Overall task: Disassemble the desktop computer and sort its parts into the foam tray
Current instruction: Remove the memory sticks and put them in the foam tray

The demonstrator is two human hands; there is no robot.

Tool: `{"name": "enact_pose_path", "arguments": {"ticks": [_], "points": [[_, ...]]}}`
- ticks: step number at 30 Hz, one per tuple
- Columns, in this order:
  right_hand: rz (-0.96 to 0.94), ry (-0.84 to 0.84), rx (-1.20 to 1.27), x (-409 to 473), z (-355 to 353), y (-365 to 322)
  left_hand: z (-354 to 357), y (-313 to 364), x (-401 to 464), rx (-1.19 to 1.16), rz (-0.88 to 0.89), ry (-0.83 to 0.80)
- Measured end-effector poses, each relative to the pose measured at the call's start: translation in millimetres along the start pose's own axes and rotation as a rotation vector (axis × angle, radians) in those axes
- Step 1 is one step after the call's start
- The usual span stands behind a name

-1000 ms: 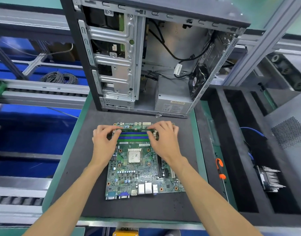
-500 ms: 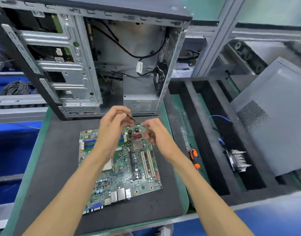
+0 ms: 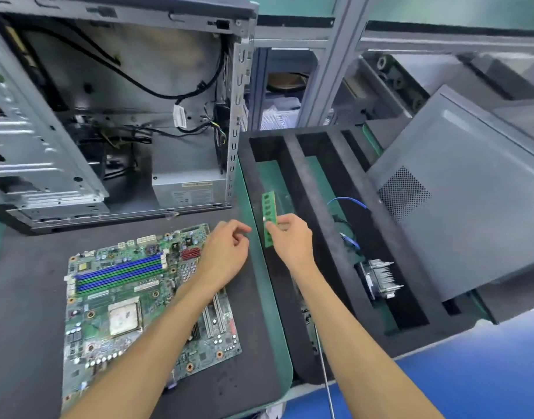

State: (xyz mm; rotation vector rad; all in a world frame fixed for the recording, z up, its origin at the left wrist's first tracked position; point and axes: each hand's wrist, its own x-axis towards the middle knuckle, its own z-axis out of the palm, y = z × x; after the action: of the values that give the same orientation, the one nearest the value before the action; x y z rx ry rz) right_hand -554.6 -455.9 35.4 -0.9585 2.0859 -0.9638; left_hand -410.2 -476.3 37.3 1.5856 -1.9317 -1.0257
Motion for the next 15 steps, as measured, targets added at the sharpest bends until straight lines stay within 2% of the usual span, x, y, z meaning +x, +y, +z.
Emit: {"name": "enact_pose_path", "arguments": {"ticks": [15], "points": [[-0.108,0.031,-0.331,12,10,14,-1,-8,9,0.017,0.001,-0.018]]}}
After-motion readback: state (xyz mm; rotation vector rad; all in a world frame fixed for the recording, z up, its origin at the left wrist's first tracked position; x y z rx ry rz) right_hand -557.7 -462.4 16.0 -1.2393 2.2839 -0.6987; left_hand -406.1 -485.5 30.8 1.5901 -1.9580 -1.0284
